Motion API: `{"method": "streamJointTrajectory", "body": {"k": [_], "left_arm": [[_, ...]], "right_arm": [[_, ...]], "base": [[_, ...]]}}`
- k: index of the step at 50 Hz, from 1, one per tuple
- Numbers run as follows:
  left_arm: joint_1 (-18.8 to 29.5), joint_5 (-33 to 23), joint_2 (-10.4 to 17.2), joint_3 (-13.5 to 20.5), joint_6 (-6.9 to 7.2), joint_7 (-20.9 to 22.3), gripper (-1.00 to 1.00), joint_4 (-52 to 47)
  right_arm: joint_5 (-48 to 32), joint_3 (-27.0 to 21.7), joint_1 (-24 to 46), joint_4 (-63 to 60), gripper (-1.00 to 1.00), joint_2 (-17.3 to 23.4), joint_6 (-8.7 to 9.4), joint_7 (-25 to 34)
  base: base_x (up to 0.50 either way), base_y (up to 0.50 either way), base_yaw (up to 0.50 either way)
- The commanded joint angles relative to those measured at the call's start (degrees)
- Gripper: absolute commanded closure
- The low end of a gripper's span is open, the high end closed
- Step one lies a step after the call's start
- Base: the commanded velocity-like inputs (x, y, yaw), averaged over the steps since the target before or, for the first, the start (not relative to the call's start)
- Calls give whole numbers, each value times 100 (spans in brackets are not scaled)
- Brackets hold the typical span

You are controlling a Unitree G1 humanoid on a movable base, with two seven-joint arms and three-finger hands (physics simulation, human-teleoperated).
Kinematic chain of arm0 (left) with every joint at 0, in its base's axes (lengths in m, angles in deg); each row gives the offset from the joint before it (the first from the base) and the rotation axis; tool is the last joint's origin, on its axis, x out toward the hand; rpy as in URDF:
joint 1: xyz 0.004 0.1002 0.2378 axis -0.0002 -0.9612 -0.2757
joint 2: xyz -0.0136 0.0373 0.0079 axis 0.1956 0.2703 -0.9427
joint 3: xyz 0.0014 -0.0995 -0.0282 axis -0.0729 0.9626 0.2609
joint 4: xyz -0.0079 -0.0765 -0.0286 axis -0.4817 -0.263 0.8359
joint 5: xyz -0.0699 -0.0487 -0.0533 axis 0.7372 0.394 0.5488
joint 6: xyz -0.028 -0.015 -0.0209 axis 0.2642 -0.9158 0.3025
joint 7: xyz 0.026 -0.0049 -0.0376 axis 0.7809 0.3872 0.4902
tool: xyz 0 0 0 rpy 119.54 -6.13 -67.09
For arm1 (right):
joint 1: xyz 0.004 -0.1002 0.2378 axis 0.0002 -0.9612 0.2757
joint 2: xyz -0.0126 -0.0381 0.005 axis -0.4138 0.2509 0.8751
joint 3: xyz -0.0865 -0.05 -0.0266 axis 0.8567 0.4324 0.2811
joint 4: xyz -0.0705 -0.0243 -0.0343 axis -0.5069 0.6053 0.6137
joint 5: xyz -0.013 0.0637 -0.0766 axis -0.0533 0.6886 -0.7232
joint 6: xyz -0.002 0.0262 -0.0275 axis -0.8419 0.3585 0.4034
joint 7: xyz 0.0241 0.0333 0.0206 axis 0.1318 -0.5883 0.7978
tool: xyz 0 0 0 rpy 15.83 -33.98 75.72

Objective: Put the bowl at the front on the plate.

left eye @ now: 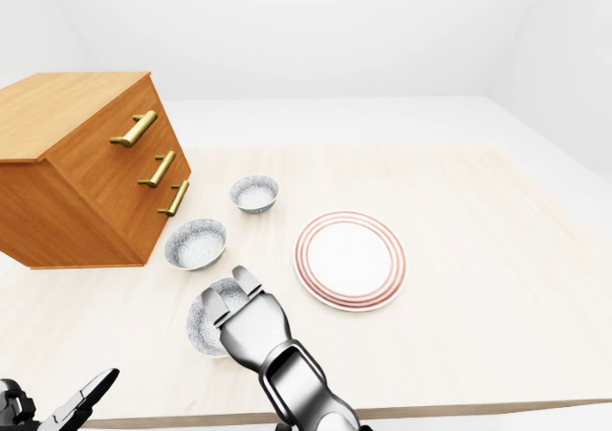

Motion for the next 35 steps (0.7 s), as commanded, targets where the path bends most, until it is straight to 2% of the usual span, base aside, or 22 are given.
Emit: {"method": "streamJointTrajectory", "body": {"k": [1,11,13,14,18,21,25,29,31,35], "left_arm": [[-2,3,-5,10,11,10,-100,-15],[0,0,-7,13,13,13,-100,-16],[-1,2,-6,15,10,15,-100,-12],[-24,23,-12,31,69,17,-100,-83],[22,-19,-11,13,-8,17,-100,15],[4,-4,-8,16,31,5,-100,-31],[12,-9,-5,9,13,8,-100,-8],[14,-8,5,-2,-12,5,-100,22],[-10,13,0,14,45,8,-100,-52],[11,-1,-3,25,50,9,-100,-44]], "right_arm": [[-37,3,-30,-14,-100,40,0,-58],[-37,3,-30,-14,-100,40,0,-58],[53,-42,17,220,-100,13,0,-230],[113,-66,37,357,-100,-10,0,-334],[207,-116,148,696,-100,-115,0,-488],[241,-158,196,859,-100,-158,0,-550],[239,-208,247,1086,-100,-216,-146,-560],[315,-201,111,1130,-100,-185,-75,-719],[316,-190,92,1120,-100,-165,-5,-735],[378,-181,154,1249,-100,-205,-31,-753]], "base": [[0,0,0],[0,0,0],[0,0,0],[0,0,0],[0,0,0],[0,0,0],[0,0,0],[0,0,0],[0,0,0],[0,0,0]]}}
